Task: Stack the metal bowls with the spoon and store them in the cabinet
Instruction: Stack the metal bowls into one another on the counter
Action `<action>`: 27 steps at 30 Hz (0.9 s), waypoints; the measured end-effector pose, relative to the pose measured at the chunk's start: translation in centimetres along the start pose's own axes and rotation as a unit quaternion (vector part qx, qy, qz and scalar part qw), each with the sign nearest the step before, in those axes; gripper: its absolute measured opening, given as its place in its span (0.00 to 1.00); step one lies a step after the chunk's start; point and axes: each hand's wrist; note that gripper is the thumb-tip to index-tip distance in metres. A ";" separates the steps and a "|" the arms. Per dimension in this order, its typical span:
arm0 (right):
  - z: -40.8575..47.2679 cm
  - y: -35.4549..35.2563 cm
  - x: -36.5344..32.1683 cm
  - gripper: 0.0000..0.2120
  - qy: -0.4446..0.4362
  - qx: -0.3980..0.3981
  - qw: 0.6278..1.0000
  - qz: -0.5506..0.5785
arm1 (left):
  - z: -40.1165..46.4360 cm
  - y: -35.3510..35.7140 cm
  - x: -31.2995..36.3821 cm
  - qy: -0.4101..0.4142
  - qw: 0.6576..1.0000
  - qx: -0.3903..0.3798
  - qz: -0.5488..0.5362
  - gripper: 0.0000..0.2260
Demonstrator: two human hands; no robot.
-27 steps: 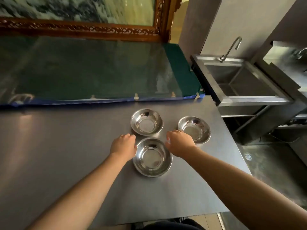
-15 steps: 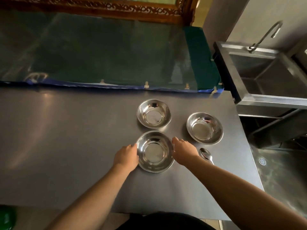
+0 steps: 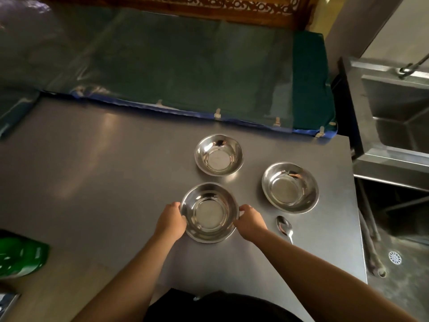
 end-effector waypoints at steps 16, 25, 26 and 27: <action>0.6 -2.3 -0.7 0.19 -0.023 0.022 0.995 0.092 | 3.4 -2.7 1.8 0.036 0.990 0.020 -0.137 0.16; 4.4 -5.1 -5.3 0.21 0.000 0.086 0.990 0.115 | 10.4 -6.4 6.4 0.114 0.988 -0.009 -0.105 0.13; 5.0 -5.3 -5.7 0.22 0.005 0.090 0.989 0.118 | 11.1 -6.6 6.9 0.117 0.988 -0.014 -0.103 0.13; 5.6 -5.6 -6.0 0.22 0.008 0.092 0.989 0.119 | 11.9 -6.7 7.3 0.120 0.987 -0.019 -0.104 0.13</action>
Point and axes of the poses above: each hand's wrist, its own z-axis towards the middle knuckle, its own y-axis out of the palm, x = y × z
